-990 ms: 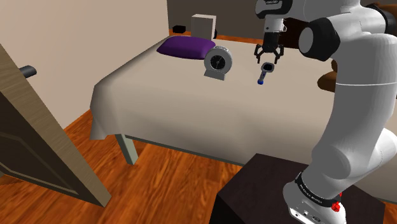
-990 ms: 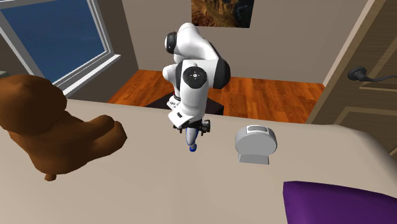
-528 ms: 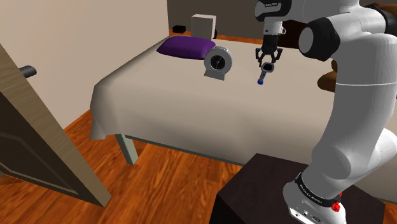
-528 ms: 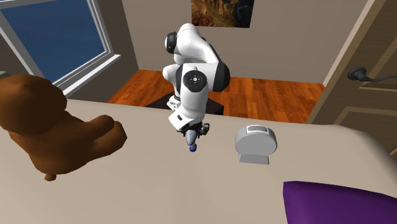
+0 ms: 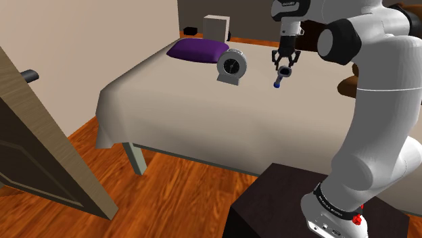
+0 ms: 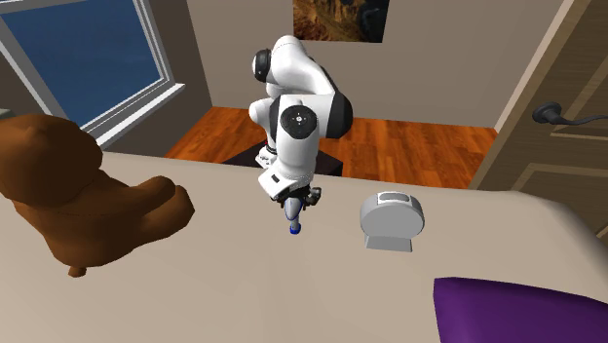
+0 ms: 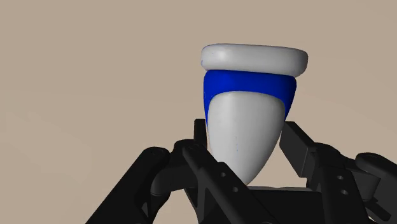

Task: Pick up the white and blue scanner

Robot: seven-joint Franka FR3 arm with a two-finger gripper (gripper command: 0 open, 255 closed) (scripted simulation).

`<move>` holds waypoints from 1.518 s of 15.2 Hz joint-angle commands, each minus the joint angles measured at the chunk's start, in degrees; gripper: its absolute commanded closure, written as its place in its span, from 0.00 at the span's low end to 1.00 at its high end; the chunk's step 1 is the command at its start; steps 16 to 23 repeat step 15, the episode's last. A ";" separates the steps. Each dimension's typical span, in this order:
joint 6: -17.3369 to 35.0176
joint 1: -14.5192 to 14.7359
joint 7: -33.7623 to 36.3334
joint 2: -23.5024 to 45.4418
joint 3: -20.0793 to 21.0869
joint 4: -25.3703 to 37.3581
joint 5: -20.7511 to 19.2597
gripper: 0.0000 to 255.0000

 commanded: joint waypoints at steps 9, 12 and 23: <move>-8.58 -1.47 -0.10 1.68 -0.07 10.28 0.50 1.00; -11.61 -2.19 -0.14 2.78 -0.04 14.42 0.86 1.00; -12.85 -2.52 -0.15 3.31 -0.01 16.19 1.03 1.00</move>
